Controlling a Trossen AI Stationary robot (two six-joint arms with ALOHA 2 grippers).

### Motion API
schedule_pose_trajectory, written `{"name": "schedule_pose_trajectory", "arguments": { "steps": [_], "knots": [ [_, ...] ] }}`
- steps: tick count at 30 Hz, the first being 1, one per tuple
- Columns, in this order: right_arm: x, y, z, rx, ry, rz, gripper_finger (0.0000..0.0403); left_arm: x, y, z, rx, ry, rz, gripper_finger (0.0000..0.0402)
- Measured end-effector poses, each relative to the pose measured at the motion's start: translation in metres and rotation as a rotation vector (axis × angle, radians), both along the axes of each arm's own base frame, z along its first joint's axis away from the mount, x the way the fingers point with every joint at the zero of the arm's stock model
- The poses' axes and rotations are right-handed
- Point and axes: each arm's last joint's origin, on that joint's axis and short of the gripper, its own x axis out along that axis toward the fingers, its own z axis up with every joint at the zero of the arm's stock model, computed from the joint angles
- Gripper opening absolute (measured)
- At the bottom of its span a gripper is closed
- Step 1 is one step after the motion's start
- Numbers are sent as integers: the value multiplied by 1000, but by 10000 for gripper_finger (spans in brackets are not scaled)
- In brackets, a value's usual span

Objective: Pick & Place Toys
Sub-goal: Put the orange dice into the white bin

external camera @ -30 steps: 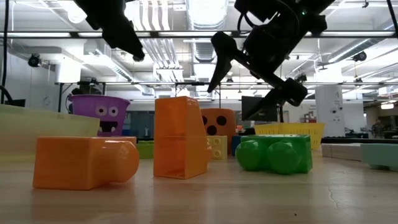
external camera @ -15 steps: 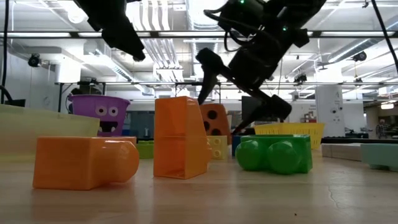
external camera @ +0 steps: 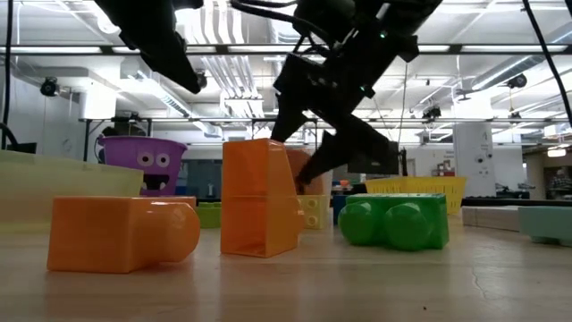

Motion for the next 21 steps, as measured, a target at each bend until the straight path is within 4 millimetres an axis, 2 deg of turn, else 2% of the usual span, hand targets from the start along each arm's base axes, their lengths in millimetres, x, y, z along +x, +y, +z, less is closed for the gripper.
{"name": "schedule_pose_trajectory", "arguments": {
  "steps": [4,13,21],
  "knots": [
    [7,0,-2,125,-47,-139,399,-1,0,0,1,7,0,269],
    [6,0,-17,-10,56,3,399,-1,0,-3,3,16,1,269],
    [4,0,-11,57,27,-66,399,-1,0,-3,-3,13,9,269]
  ]
}}
